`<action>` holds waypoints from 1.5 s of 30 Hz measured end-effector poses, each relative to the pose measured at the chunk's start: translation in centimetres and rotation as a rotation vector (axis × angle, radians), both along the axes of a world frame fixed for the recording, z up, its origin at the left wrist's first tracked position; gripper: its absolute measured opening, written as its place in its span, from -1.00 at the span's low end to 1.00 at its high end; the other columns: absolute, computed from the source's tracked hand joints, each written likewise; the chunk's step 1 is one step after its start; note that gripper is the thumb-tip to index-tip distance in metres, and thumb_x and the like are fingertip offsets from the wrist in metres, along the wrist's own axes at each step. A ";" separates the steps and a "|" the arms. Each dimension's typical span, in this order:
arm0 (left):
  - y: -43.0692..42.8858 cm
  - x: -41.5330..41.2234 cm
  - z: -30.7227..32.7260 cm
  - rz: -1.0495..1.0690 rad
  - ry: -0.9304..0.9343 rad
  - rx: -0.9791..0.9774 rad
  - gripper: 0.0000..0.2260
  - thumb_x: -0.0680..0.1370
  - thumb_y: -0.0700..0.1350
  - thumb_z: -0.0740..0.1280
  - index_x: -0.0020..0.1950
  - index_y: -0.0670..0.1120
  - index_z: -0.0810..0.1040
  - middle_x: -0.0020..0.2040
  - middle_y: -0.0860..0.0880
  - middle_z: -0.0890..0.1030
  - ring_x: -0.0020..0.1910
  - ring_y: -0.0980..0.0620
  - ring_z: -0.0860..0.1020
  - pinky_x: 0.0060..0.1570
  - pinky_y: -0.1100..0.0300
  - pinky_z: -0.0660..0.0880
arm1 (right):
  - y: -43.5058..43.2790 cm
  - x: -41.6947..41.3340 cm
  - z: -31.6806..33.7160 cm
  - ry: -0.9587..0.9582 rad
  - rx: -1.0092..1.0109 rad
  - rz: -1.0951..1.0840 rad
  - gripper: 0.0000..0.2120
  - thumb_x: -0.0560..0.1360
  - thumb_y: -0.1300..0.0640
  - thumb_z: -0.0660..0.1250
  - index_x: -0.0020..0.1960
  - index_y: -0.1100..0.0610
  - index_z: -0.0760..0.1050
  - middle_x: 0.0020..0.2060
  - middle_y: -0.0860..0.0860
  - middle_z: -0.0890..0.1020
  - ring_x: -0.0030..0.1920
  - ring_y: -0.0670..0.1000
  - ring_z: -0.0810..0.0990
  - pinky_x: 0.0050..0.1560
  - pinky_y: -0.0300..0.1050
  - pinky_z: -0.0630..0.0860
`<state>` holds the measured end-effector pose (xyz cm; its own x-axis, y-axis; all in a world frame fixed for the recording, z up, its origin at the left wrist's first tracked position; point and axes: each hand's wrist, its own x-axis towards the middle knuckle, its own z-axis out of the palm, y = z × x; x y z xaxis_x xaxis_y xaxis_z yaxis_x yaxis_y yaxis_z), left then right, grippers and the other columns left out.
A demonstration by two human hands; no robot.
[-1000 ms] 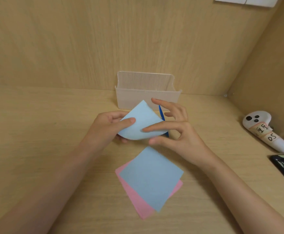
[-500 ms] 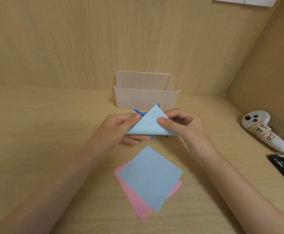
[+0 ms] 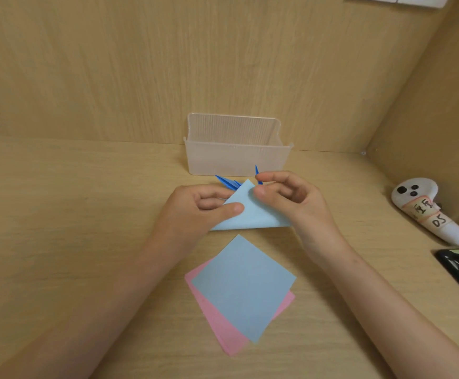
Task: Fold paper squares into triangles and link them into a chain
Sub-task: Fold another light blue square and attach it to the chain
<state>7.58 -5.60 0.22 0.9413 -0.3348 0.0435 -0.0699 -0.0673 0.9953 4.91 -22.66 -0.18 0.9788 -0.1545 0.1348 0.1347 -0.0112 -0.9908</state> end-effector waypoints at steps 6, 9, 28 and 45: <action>-0.2 -0.3 0.2 -0.029 -0.005 0.021 -0.85 0.43 -0.29 0.44 -0.16 -0.03 0.65 -0.25 0.03 0.71 -0.34 0.19 0.63 -0.30 0.41 0.50 | 0.0 -0.1 0.0 0.025 -0.040 -0.064 -0.96 0.39 0.19 0.46 -0.22 0.15 0.63 -0.38 -0.05 0.65 -0.35 -0.12 0.57 -0.31 -0.31 0.47; -0.2 -0.3 0.2 -0.030 0.004 0.022 -0.86 0.44 -0.28 0.44 -0.15 -0.03 0.66 -0.27 0.03 0.71 -0.35 0.19 0.63 -0.31 0.41 0.49 | 0.1 -0.1 0.0 0.014 -0.050 -0.077 -0.95 0.40 0.20 0.46 -0.22 0.18 0.63 -0.37 -0.02 0.65 -0.34 -0.10 0.57 -0.30 -0.29 0.47; -0.1 -0.4 0.3 -0.026 -0.004 -0.003 -0.85 0.44 -0.27 0.43 -0.18 0.00 0.66 -0.27 0.03 0.71 -0.32 0.18 0.64 -0.27 0.40 0.50 | 0.4 -0.3 0.1 -0.045 -0.062 -0.071 -0.91 0.42 0.22 0.44 -0.26 0.11 0.62 -0.36 -0.03 0.64 -0.34 -0.12 0.55 -0.30 -0.30 0.45; -0.4 -0.1 -0.5 0.109 -0.064 -0.030 -0.90 0.41 -0.19 0.47 -0.12 -0.02 0.67 -0.24 0.04 0.71 -0.24 0.19 0.65 -0.15 0.33 0.54 | 0.6 -0.3 -0.3 -0.094 -0.102 -0.036 -0.94 0.42 0.22 0.44 -0.23 0.16 0.62 -0.33 0.00 0.64 -0.26 -0.05 0.54 -0.20 -0.18 0.43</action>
